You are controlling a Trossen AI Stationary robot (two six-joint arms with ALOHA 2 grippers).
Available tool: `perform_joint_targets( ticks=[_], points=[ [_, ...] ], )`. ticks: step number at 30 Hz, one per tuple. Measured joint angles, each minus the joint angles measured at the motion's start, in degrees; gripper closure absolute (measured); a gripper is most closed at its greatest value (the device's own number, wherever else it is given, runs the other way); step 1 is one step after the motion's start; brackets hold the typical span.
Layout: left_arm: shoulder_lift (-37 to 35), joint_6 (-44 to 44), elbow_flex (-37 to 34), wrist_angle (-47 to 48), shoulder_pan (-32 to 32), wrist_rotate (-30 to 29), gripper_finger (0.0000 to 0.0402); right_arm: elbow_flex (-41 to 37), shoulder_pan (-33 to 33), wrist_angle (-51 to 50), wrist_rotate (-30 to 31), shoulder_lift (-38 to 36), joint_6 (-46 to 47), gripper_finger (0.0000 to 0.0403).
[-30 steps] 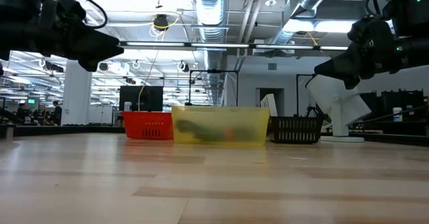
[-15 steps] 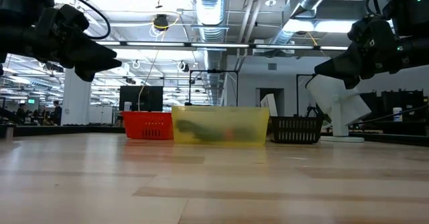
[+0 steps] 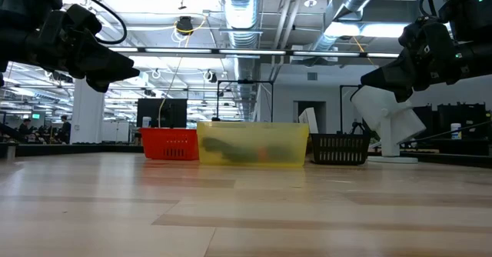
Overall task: Pick and place items into bin
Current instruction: Return to Home Position
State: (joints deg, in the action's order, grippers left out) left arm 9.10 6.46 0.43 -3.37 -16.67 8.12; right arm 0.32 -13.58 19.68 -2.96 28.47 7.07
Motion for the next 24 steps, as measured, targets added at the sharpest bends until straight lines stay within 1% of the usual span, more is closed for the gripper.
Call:
perform_joint_targets(
  ticks=[24],
  points=[
    [0.0, -1.2, 0.0, 0.0, 0.0, 0.0, 0.0235, 0.0, 0.0, 0.0, 0.0, 0.0, 0.0, 0.0378]
  ],
)
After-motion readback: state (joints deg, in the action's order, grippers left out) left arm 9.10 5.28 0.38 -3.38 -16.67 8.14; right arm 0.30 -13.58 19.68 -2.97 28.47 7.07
